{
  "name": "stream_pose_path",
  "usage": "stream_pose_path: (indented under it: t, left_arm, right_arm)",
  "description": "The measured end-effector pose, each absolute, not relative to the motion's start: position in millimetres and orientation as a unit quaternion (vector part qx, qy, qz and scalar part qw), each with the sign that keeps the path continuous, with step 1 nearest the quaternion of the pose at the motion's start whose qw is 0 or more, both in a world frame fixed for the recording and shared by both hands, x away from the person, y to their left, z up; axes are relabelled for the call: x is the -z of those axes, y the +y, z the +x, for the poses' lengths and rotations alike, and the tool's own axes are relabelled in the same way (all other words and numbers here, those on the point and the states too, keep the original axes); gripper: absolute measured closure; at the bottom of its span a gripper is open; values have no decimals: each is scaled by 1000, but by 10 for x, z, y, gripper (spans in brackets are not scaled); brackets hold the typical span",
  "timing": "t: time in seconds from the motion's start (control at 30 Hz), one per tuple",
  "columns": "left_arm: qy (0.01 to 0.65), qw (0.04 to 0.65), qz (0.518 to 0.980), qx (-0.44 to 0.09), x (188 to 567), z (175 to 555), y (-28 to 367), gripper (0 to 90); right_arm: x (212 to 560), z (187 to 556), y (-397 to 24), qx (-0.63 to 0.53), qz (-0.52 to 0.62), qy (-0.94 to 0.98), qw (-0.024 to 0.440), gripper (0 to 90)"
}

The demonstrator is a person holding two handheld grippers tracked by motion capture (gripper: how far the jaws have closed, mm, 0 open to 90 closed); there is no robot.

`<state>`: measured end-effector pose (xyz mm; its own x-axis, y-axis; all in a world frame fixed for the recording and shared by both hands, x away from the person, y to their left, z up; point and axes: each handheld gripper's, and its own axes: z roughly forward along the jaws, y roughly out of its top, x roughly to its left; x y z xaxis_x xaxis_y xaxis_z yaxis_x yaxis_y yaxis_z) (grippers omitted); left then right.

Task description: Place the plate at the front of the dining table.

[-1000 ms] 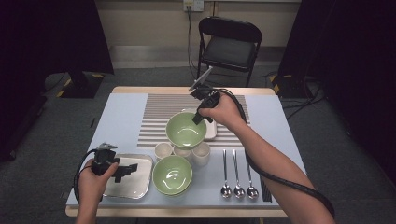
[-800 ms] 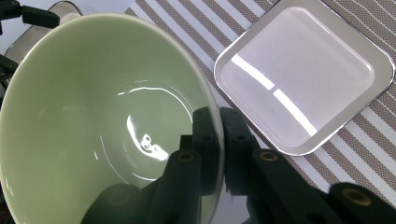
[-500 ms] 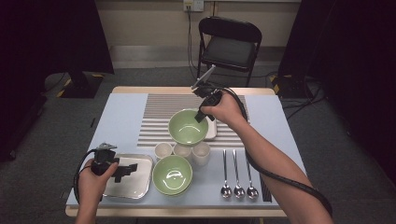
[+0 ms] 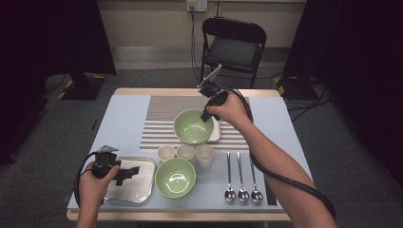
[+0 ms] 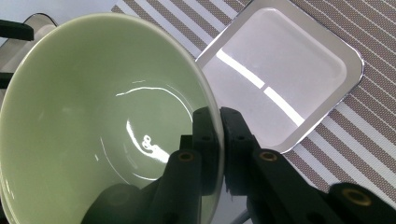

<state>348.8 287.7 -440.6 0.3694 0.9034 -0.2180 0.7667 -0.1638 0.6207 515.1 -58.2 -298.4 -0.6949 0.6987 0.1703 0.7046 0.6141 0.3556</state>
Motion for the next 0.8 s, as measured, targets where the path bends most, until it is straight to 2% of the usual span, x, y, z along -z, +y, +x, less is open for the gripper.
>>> stream_pose_path:
  t: [0.8]
  left_arm:
    - [552, 336, 757, -103, 4402, 3486, 2889, 156]
  right_arm:
    - [3022, 5251, -636, 209, -408, -889, -7, 859]
